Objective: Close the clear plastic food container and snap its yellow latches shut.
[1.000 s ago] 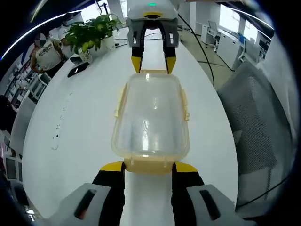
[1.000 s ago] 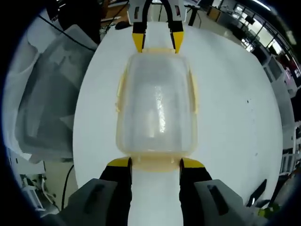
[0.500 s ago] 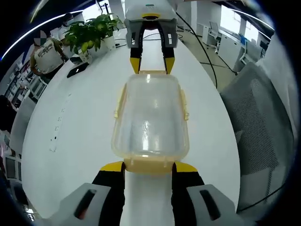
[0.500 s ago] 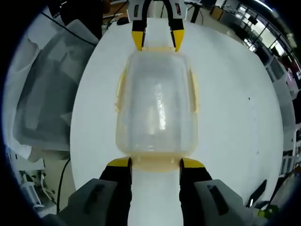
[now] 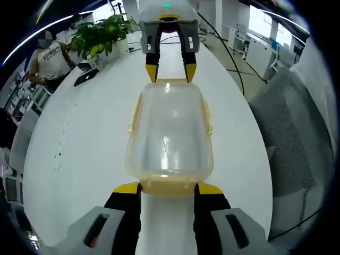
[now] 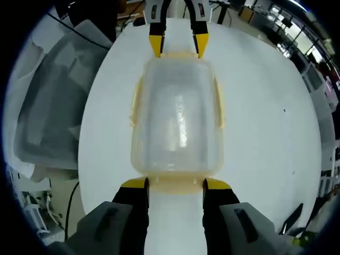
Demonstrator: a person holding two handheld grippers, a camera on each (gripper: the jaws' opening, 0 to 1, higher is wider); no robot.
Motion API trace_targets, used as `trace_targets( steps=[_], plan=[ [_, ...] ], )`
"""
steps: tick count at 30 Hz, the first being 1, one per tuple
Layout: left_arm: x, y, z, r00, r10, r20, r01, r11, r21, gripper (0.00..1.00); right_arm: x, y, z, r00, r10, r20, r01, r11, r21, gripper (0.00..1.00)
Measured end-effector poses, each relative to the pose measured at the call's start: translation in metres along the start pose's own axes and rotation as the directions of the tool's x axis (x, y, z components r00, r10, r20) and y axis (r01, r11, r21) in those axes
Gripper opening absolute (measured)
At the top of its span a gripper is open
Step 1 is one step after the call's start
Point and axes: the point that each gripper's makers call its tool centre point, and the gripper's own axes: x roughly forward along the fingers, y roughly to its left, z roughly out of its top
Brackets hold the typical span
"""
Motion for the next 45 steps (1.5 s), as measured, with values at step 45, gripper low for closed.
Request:
trace_targets(
  steps=[45],
  plan=[
    [0.0047,-0.0042,-0.0034,1.000,-0.005,0.002,0.005,1.000,0.017,0.32,-0.0009,0.0008,-0.0010,1.000,0.004,-0.016,-0.004,1.000,-0.010,0.36]
  ],
)
